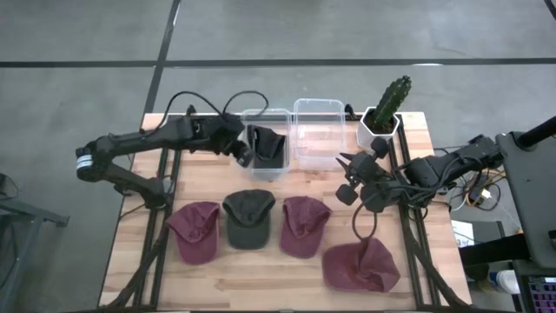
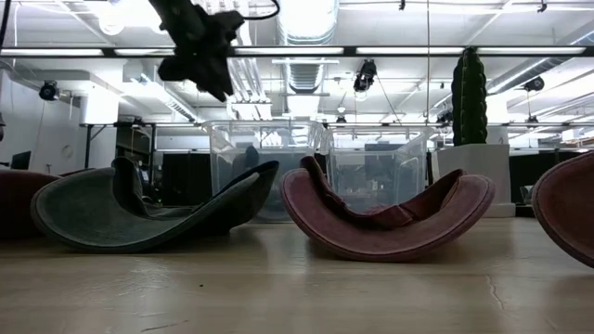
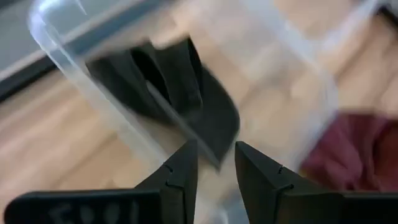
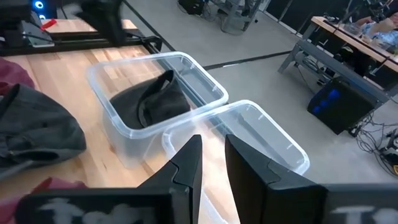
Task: Pick & Place hat
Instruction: Put the black cap into the left transparent bin
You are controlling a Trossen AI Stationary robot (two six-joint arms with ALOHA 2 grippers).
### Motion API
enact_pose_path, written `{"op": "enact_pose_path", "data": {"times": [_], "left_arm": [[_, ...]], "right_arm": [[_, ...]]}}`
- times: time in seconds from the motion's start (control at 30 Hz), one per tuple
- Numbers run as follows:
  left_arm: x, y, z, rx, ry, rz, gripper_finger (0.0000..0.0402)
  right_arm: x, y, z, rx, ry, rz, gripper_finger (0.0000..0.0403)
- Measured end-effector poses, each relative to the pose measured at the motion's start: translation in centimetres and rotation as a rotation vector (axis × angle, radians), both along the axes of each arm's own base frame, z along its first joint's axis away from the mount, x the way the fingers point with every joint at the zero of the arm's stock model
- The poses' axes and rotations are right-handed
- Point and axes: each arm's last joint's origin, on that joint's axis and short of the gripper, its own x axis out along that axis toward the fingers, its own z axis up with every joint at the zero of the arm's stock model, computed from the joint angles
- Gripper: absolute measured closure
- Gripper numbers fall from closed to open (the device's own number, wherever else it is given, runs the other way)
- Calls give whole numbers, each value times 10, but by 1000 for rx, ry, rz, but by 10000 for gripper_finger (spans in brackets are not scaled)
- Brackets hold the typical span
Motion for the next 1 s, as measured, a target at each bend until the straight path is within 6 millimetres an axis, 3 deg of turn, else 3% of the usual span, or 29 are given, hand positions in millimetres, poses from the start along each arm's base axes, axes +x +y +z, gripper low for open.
{"op": "enact_pose_path", "data": {"times": [0.43,0.67,1.0], "left_arm": [[2,-74,0,-50,18,-236,303],[-4,-96,-6,-133,62,-217,303],[-13,-120,-40,-312,146,-123,303]], "right_arm": [[-59,-18,-18,75,-158,39,341],[-80,-24,-46,150,-308,68,344],[-90,-27,-84,230,-348,91,344]]}}
